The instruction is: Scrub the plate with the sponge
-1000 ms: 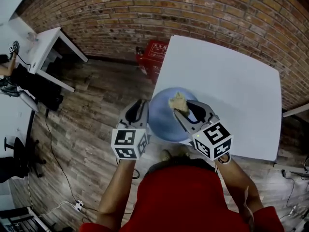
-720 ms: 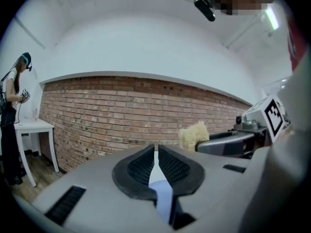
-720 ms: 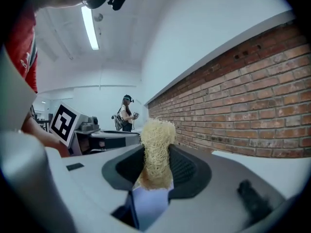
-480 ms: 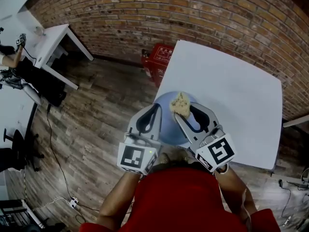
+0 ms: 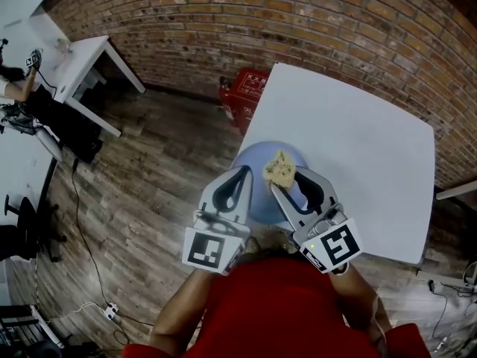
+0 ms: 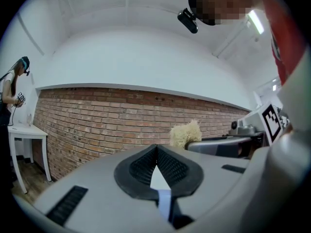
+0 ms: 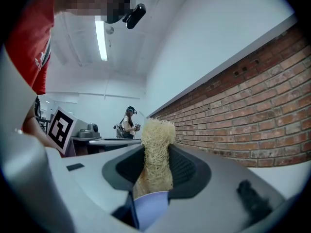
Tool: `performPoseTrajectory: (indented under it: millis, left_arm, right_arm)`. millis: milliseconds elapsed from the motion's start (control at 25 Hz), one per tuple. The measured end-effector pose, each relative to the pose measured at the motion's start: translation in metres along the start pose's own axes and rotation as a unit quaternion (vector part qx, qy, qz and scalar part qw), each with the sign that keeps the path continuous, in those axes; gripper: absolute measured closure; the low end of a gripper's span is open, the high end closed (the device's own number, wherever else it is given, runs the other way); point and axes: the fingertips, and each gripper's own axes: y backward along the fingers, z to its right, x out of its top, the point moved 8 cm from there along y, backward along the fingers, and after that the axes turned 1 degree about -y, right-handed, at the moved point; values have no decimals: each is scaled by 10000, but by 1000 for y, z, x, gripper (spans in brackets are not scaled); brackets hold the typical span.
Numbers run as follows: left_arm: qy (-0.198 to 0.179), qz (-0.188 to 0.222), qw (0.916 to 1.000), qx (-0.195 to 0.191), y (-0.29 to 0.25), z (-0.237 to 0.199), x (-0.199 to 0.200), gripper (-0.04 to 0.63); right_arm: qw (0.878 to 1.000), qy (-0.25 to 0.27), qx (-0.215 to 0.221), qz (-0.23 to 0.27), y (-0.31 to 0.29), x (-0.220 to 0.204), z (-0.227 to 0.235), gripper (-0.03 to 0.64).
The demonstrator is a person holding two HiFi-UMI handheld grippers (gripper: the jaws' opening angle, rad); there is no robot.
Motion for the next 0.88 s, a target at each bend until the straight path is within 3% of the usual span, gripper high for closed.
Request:
performPoseTrajectory:
  millis: [880]
  left_arm:
    - [109,-72,9999,15,-5,5,-3,581]
  right_arm:
    - [10000,-20,47,-10,4,1,8,465]
